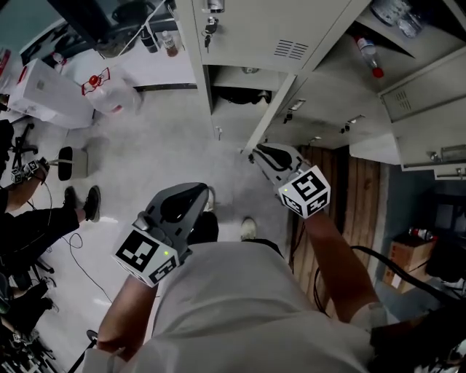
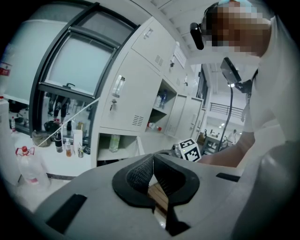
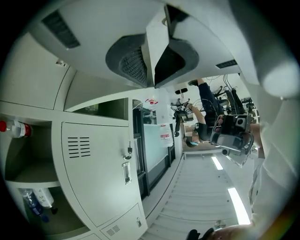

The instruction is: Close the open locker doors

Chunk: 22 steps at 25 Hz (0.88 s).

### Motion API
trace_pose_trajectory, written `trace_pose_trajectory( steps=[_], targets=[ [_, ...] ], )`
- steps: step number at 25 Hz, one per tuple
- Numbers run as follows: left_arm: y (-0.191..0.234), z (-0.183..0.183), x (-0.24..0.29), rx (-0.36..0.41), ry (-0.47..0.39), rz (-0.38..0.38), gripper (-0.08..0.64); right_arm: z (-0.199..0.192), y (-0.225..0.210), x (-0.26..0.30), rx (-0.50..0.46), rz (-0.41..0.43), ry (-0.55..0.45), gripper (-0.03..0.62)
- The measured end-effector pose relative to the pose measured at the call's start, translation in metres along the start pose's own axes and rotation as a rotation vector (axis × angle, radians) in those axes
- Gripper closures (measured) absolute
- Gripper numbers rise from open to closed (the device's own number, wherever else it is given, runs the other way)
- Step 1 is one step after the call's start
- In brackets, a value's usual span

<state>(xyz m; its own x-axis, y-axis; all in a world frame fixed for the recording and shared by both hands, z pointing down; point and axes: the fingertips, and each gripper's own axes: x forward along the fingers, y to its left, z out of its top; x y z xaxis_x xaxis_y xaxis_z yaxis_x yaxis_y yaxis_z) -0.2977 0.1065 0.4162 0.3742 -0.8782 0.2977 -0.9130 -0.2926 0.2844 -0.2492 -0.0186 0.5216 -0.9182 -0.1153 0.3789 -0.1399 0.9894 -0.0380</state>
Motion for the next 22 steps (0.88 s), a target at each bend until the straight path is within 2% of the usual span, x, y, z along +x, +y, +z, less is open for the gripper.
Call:
trace_pose_trajectory(
  steps=[8,22],
  targets=[
    [0.029,0.010,-0.001,0.012,-0.004,-0.044,0.548,0.016,0.003,0.032,-0.030,-0.006,0.020,0.541],
    [0.073,0.025,-0.007,0.043,0.009,-0.126,0.548,0.036,-0.008,0.077,-0.011,-0.085,0.034,0.549]
  ],
)
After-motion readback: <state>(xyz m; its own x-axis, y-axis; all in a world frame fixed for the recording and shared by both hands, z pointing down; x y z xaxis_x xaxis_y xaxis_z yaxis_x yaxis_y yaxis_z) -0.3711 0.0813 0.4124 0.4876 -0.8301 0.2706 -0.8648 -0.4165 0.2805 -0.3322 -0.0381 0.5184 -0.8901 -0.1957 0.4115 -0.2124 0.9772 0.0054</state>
